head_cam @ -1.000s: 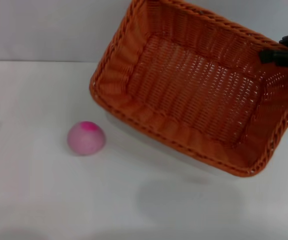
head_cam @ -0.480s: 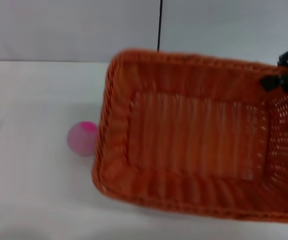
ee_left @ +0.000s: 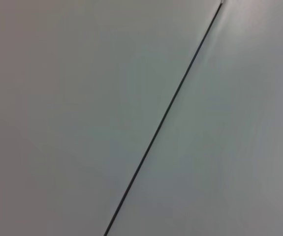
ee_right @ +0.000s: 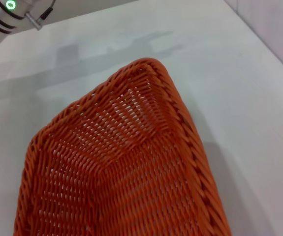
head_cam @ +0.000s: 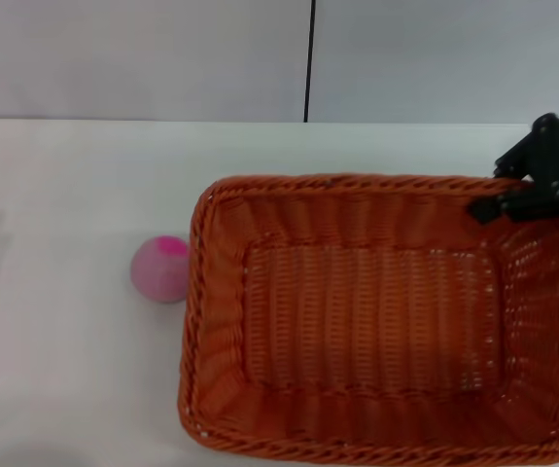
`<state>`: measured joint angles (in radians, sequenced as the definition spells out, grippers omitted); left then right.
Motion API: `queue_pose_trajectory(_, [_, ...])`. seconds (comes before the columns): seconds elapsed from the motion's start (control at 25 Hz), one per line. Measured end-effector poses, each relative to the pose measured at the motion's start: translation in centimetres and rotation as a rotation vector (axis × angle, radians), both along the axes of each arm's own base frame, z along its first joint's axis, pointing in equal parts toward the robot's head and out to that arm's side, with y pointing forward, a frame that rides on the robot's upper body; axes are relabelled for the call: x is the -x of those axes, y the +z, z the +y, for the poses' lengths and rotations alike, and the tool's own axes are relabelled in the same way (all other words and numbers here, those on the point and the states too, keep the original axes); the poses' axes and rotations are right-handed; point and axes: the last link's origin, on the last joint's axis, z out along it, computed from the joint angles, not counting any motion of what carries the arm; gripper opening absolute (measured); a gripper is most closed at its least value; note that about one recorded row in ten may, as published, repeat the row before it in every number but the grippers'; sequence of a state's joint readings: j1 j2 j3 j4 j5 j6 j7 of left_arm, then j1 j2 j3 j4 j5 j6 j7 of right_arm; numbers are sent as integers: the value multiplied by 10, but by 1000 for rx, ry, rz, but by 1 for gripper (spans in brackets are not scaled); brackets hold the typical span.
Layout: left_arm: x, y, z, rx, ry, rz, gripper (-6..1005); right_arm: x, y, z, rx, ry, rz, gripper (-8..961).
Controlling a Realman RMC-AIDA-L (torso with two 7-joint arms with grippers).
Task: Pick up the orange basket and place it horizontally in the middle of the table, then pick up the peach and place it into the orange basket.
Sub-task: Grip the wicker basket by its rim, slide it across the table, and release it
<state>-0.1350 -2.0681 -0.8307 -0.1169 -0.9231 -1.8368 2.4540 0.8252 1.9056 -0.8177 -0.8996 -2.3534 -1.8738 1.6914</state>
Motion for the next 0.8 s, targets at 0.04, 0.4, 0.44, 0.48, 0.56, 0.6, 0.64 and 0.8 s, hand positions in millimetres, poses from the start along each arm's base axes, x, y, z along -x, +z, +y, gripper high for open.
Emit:
queue_pose_trajectory(0.04, [-1, -1, 0, 1, -3, -1, 833, -2, -8, 1, 10, 1, 8, 152])
queue_pose_trajectory(0.4, [-1, -2, 0, 11, -10, -22, 833, -5, -35, 7, 21, 1, -6, 152])
queue_pose_trajectory(0.44, [-1, -2, 0, 12, -9, -24, 833, -7, -38, 8, 14, -3, -12, 152])
queue_pose_trajectory(0.48, [-1, -2, 0, 12, -9, -24, 833, -7, -38, 8, 14, -3, -12, 151])
queue_pose_trajectory(0.56, [0, -2, -1, 13, -8, -24, 833, -8, -40, 9, 3, -9, -12, 151])
queue_pose_trajectory(0.6, [0, -2, -1, 14, -7, -24, 833, -9, -40, 10, -1, -11, -11, 151])
queue_pose_trajectory(0.64, [0, -2, -1, 16, -6, -24, 832, -10, -41, 11, -10, -16, -7, 151])
queue_pose_trajectory(0.8, [0, -2, 0, 18, -6, -24, 832, -10, -45, 12, -21, -17, -6, 151])
